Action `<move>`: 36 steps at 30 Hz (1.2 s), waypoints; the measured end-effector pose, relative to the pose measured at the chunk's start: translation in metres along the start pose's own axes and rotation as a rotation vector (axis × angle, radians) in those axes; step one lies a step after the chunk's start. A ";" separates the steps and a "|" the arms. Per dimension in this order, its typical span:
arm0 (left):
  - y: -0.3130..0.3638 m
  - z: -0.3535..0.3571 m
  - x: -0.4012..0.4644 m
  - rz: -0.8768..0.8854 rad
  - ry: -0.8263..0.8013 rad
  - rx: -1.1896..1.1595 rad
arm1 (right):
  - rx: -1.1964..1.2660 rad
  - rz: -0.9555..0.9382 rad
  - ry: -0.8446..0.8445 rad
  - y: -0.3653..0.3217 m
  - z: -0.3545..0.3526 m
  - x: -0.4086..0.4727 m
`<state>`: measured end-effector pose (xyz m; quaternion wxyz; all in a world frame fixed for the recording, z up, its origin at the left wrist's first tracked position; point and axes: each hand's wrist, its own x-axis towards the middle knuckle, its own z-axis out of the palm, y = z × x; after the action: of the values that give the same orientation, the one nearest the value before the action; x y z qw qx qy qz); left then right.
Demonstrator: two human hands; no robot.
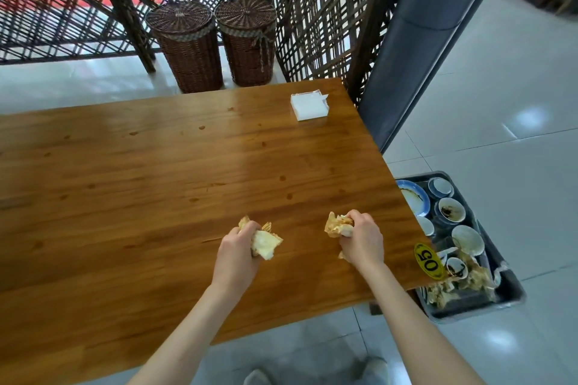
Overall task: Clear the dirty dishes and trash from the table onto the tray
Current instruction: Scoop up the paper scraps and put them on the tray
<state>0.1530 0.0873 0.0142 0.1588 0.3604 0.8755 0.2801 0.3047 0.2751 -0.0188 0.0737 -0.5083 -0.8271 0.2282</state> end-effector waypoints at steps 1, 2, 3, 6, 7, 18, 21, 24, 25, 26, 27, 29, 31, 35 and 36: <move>0.003 0.003 0.000 0.000 -0.009 0.001 | 0.007 0.001 0.007 0.005 -0.005 0.002; 0.009 0.007 0.001 0.009 -0.018 0.002 | 0.012 0.000 0.015 0.011 -0.012 0.003; 0.014 0.012 0.002 0.022 -0.025 0.002 | 0.013 -0.004 0.022 0.018 -0.018 0.005; 0.035 0.028 0.005 0.053 -0.035 -0.009 | -0.001 -0.026 0.033 0.039 -0.036 0.008; 0.044 0.035 0.006 0.062 -0.041 -0.012 | -0.005 -0.033 0.041 0.048 -0.041 0.009; 0.199 0.167 -0.010 0.050 -0.105 -0.135 | 0.025 -0.053 0.001 0.197 -0.126 0.035; 0.247 0.216 -0.013 0.017 -0.131 -0.143 | 0.024 -0.041 -0.063 0.251 -0.145 0.049; 0.287 0.259 -0.015 0.023 -0.146 -0.155 | -0.001 -0.054 -0.095 0.300 -0.154 0.060; 0.298 0.272 -0.015 0.027 -0.148 -0.157 | -0.011 -0.050 -0.104 0.315 -0.156 0.063; 0.308 0.286 -0.015 0.028 -0.152 -0.152 | -0.019 -0.044 -0.116 0.329 -0.157 0.067; 0.318 0.300 -0.015 0.024 -0.158 -0.145 | -0.022 -0.036 -0.128 0.344 -0.158 0.072; 0.330 0.328 -0.013 -0.002 -0.170 -0.138 | -0.024 -0.025 -0.146 0.371 -0.155 0.082; 0.334 0.356 -0.011 -0.045 -0.195 -0.128 | -0.021 -0.015 -0.157 0.396 -0.149 0.090; 0.323 0.405 -0.001 -0.106 -0.247 -0.073 | -0.002 -0.003 -0.174 0.441 -0.126 0.105; 0.319 0.416 0.003 -0.114 -0.258 -0.060 | 0.002 0.000 -0.178 0.451 -0.118 0.110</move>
<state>0.5234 0.4320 -0.1234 0.2964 0.3382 0.8581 0.2479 0.6587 0.5779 -0.1303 0.0003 -0.4858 -0.8302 0.2735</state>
